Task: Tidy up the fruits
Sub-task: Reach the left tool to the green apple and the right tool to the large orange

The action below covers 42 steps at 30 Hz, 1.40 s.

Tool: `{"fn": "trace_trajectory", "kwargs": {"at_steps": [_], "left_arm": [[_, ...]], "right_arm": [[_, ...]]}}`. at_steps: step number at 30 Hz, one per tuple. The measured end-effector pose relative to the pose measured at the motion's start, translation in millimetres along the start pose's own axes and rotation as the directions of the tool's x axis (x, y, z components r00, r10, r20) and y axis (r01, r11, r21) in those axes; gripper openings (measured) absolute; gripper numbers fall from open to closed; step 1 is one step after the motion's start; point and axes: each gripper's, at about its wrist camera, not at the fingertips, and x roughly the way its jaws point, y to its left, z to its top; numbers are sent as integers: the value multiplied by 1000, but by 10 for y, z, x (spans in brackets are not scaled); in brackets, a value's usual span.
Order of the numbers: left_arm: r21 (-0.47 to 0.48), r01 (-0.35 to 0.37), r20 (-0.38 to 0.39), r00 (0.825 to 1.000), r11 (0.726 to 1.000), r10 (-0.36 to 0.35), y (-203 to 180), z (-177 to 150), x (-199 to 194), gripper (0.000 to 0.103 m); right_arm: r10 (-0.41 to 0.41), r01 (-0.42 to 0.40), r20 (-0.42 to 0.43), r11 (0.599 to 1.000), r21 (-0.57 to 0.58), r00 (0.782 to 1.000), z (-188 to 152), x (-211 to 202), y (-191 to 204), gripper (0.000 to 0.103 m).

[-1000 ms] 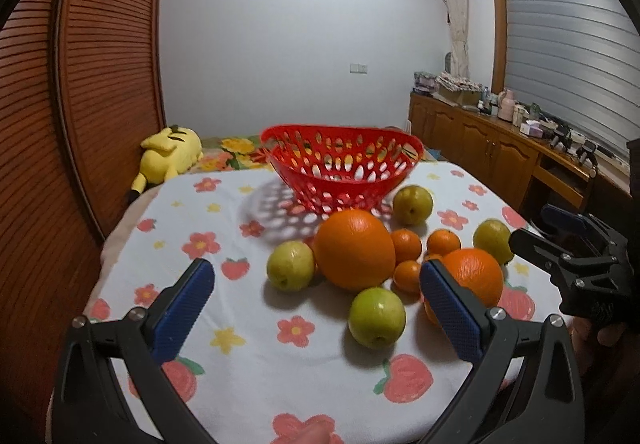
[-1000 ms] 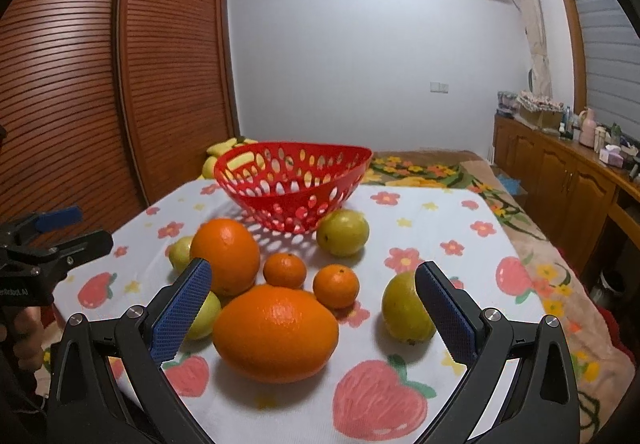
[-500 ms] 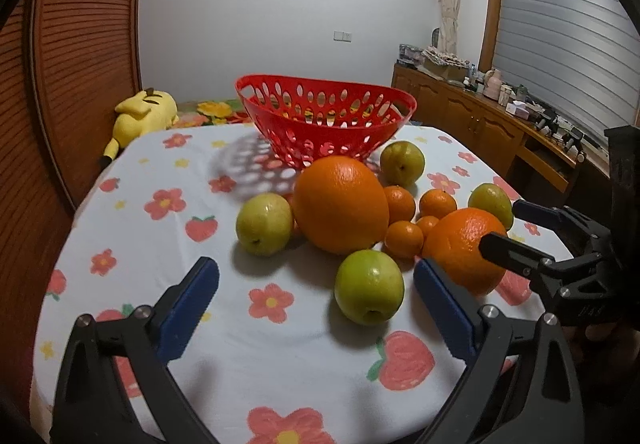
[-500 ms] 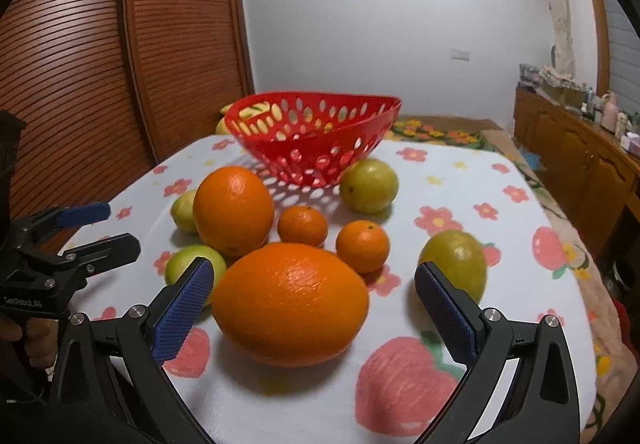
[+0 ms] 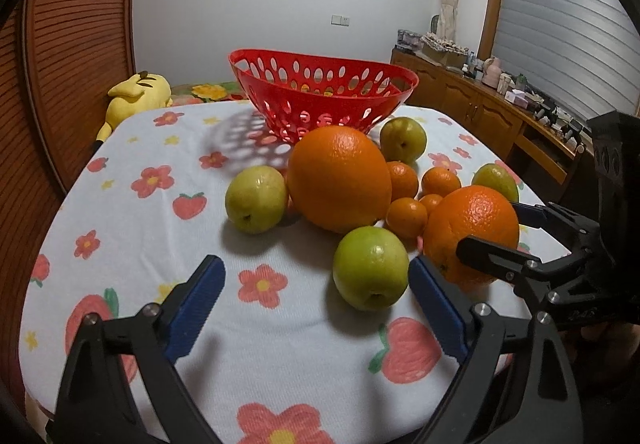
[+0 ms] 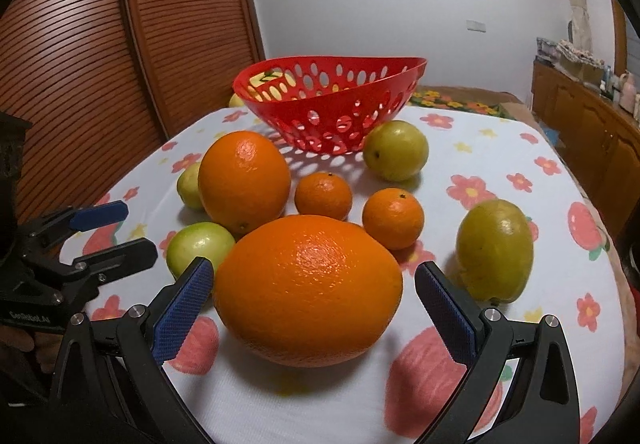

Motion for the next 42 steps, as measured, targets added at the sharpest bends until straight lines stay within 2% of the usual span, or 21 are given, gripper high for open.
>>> {"fn": "trace_trajectory", "kwargs": {"at_steps": [11, 17, 24, 28, 29, 35, 37, 38, 39, 42], "left_arm": [[-19, 5, -17, 1000, 1000, -6, 67, -31, 75, 93], [-28, 16, -30, 999, 999, -17, 79, -37, 138, 93], [-14, 59, -52, 997, 998, -60, 40, -10, 221, 93], [-13, 116, -77, 990, 993, -117, -3, 21, 276, 84], [-11, 130, -83, 988, 991, -131, -20, 30, 295, 79], [9, 144, -116, 983, 989, -142, -123, 51, 408, 75], [17, 150, -122, 982, 989, -147, -145, 61, 445, 66], [14, 153, -124, 981, 988, -150, -146, 66, 467, 57], [1, 175, -126, 977, 985, -173, -138, 70, 478, 53], [-9, 188, -139, 973, 982, -187, -136, 67, 500, 53]], "right_arm": [[48, -48, -32, 999, 5, 998, -31, 113, 23, 103], [108, -106, -47, 994, 32, 993, -41, 129, -6, 95], [138, -133, -54, 988, 84, 989, -34, 114, -91, 93], [97, -93, -46, 993, 76, 994, -23, 48, -154, 93], [95, -91, -45, 993, 81, 994, -19, 31, -179, 93], [76, -73, -49, 994, 78, 996, -2, -8, -250, 93], [65, -61, -58, 996, 64, 996, -20, 16, -237, 93], [63, -59, -61, 996, 59, 996, -31, 29, -230, 93], [62, -59, -55, 997, 57, 997, -37, 24, -226, 93], [55, -53, -54, 998, 41, 997, -45, 18, -211, 94]]}}
